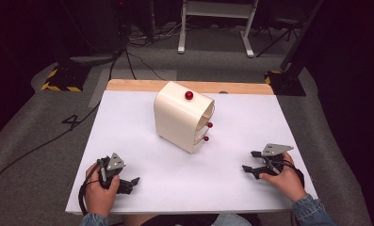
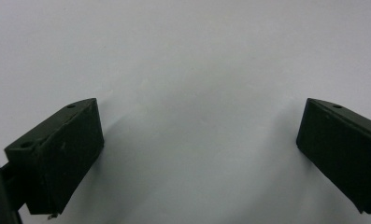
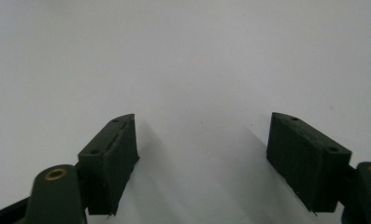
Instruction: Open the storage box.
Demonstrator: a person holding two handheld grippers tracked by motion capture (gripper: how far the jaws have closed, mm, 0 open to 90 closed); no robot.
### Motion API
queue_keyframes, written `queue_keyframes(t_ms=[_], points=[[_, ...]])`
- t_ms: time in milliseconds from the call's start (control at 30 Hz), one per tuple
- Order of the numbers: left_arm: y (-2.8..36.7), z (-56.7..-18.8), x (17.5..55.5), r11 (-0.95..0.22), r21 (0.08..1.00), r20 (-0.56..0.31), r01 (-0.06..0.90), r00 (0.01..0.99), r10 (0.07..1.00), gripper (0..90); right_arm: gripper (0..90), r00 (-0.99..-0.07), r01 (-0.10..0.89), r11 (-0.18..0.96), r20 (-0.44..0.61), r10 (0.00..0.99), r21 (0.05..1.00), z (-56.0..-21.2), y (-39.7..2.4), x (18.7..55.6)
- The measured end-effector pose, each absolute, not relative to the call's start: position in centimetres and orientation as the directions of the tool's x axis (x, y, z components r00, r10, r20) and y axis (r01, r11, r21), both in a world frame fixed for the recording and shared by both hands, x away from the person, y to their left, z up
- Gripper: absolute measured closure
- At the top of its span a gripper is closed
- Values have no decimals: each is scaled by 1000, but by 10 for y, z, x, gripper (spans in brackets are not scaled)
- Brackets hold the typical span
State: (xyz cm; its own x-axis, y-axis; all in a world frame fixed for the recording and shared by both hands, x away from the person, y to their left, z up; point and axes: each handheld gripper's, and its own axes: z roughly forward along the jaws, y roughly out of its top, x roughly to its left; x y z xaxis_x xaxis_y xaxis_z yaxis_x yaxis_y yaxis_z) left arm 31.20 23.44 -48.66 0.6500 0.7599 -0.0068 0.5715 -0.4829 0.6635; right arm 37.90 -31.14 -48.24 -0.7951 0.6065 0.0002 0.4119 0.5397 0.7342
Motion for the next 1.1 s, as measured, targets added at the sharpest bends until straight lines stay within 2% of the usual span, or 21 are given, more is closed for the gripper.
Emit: queue_keyframes(t_ms=[567,633,700,733,900,1100], points=[[235,-487,312,-484,665,-5,569,651,759,10,247,-796,415,543,3,606,730,-482,-311,380],[235,-487,313,-484,665,-5,569,651,759,10,266,-796,421,549,4,605,721,-480,-311,380],[235,-487,313,-484,665,-5,569,651,759,10,376,-798,423,557,2,603,715,-477,-311,381],[235,-487,312,-483,665,-6,569,651,759,10,383,-803,416,564,-3,596,714,-474,-311,380],[235,-487,313,-485,664,-5,570,652,759,10,414,-817,336,447,20,577,829,-454,-307,376],[235,-486,313,-484,663,-6,571,651,759,10,450,-824,273,409,-7,567,871,-434,-300,372]])
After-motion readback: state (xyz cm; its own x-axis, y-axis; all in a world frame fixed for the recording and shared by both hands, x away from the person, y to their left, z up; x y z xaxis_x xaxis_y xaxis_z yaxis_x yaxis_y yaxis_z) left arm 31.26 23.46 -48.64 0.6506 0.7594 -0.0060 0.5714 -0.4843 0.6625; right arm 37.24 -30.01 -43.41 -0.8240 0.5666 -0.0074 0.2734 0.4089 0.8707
